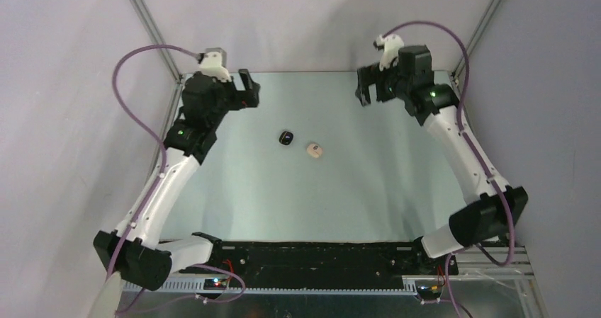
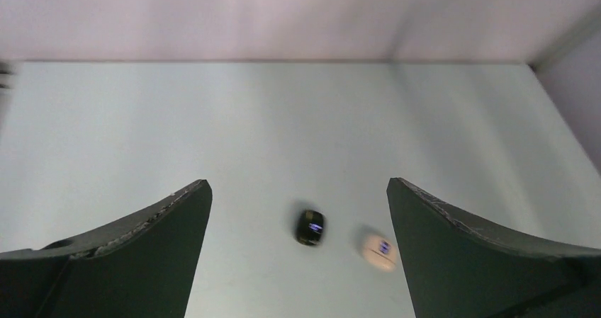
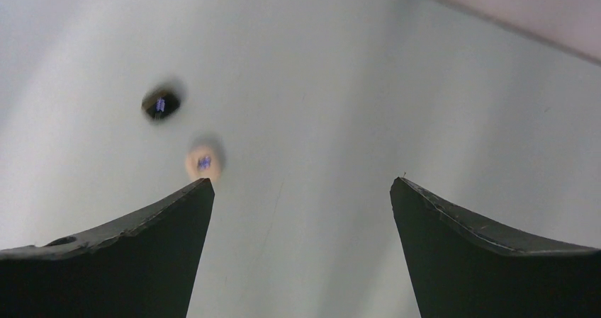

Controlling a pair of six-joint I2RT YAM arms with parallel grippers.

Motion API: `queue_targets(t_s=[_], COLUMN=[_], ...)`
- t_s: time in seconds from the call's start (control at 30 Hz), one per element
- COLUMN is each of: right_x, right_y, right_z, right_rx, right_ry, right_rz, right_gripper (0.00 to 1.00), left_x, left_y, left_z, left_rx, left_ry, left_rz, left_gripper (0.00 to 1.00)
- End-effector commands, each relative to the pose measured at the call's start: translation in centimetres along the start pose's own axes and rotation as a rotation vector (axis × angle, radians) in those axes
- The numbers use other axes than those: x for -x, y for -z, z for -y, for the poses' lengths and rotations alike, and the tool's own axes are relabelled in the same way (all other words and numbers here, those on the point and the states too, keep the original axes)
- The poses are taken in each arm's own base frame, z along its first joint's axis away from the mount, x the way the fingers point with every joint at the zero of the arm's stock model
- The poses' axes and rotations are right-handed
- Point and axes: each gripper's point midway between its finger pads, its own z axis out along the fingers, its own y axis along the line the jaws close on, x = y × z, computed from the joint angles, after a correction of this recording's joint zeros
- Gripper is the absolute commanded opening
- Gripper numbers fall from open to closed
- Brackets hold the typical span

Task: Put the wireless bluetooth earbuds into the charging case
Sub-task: Reset both arms

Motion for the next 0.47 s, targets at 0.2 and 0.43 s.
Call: queue_targets(t_s=[0.2, 0.43], right_x=[10.6, 9.2], right_y=[-0.3, -1.4], right_z=[5.6, 4.8], right_rx=[-0.331, -0.282], right_ry=[-0.144, -0.132], right_rz=[0.337, 0.356], right_gripper=[1.0, 1.0], left_x=[2.5, 2.9], left_y=[2.2, 1.9], left_z=[-8.6, -9.4], left_rx=[0.316, 0.316], left_ry=[-0.262, -0.278], left_rz=[0.084, 0.077], left_gripper=[1.0, 1.0])
